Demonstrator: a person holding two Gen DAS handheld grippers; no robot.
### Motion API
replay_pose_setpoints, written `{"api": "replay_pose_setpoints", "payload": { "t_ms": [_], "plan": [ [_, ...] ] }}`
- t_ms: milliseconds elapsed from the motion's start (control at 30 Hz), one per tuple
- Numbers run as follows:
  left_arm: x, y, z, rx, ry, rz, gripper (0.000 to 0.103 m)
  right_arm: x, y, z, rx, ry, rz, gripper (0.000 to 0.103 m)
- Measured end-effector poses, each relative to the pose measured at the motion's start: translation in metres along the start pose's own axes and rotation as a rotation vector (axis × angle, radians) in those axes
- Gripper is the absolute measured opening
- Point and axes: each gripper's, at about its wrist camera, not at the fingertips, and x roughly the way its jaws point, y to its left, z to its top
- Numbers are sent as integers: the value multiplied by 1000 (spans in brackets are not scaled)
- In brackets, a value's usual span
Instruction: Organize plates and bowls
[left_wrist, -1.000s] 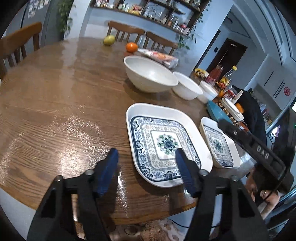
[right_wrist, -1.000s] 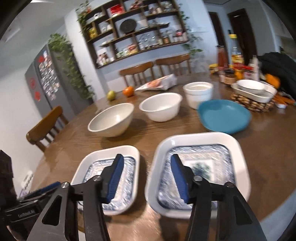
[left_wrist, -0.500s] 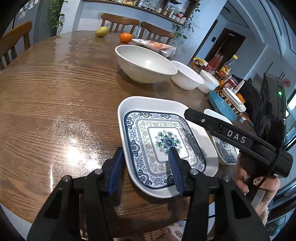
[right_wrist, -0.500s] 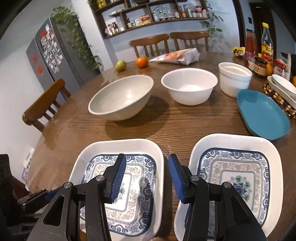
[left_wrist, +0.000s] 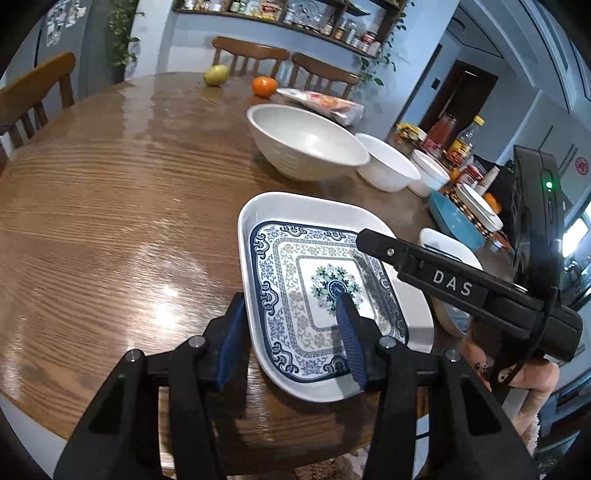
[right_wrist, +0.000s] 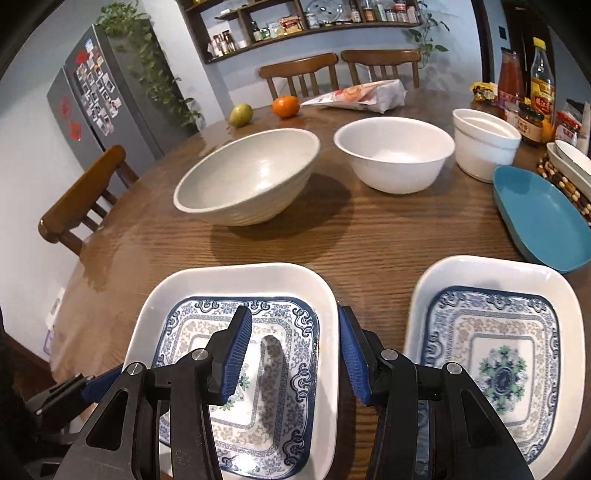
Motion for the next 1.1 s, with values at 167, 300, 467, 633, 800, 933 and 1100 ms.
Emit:
{"api": "replay_pose_setpoints", "payload": {
  "t_ms": [167, 300, 467, 633, 800, 933, 1100],
  "plan": [
    [-5, 17, 6, -48, -11, 43, 46, 4, 20, 5, -30, -4, 29, 50],
    [-9, 28, 9, -71, -22, 73, 46, 12, 35, 10, -43, 5, 48, 50],
    [-14, 32, 13, -76, -51, 132, 48, 19, 49, 13, -60, 9, 57, 50],
    [-6, 40, 13, -98, -15, 150, 48, 28, 52, 13, -58, 35, 60, 50],
    [-6, 40, 15, -97, -10, 172, 50, 28, 53, 11, -70, 31, 61, 50],
    [-22, 32, 19, -100, -76, 187, 71, 6, 46, 9, -85, -21, 69, 56],
    [-31, 1, 25, -39, -124, 78, 75, -41, 17, 5, -47, -154, 9, 75]
  ]
}}
